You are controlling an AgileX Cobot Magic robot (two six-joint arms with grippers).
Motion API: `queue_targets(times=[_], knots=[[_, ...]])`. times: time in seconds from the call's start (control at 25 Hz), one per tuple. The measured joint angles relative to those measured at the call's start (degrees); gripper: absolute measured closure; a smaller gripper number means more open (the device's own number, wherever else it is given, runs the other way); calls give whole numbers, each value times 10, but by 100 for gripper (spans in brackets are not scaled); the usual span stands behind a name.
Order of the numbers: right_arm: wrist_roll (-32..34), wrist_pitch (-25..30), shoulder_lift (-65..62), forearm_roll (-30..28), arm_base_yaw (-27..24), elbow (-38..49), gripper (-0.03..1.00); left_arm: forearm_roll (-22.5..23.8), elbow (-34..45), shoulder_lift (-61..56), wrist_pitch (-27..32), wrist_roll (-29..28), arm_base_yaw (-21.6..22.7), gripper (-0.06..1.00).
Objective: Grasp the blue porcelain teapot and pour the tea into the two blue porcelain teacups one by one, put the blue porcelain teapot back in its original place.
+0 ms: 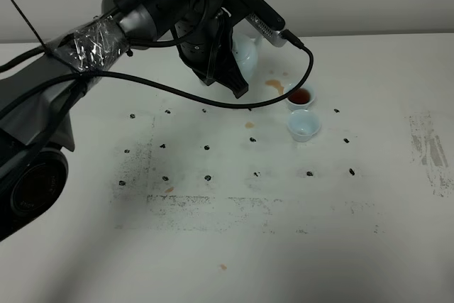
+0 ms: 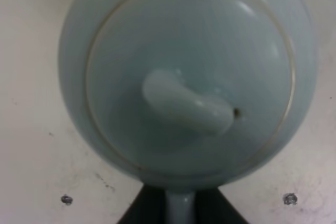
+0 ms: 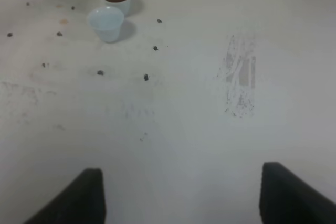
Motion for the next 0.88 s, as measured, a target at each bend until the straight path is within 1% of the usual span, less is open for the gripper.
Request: queue_targets(times=[0.08, 0.16, 0.4, 0.52, 0.6, 0.68, 0.88], knots=[[0, 0, 0, 0, 0, 0, 38, -5, 20, -7, -2, 0, 0, 89], [0, 0, 0, 0, 0, 0, 38, -8, 66, -22, -20, 0, 0, 89], [0, 0, 0, 0, 0, 0, 38, -8, 247, -93, -139, 1, 0, 89], [0, 0, 0, 0, 0, 0, 38, -7, 319, -127, -176, 22, 0, 89], [0, 0, 0, 0, 0, 0, 38, -7, 351, -141, -194, 55, 0, 89], [0, 0, 0, 0, 0, 0, 38, -7, 364, -147, -204, 94, 0, 89], [0, 0, 0, 0, 0, 0, 38, -6, 366, -149, -218, 230, 0, 89]])
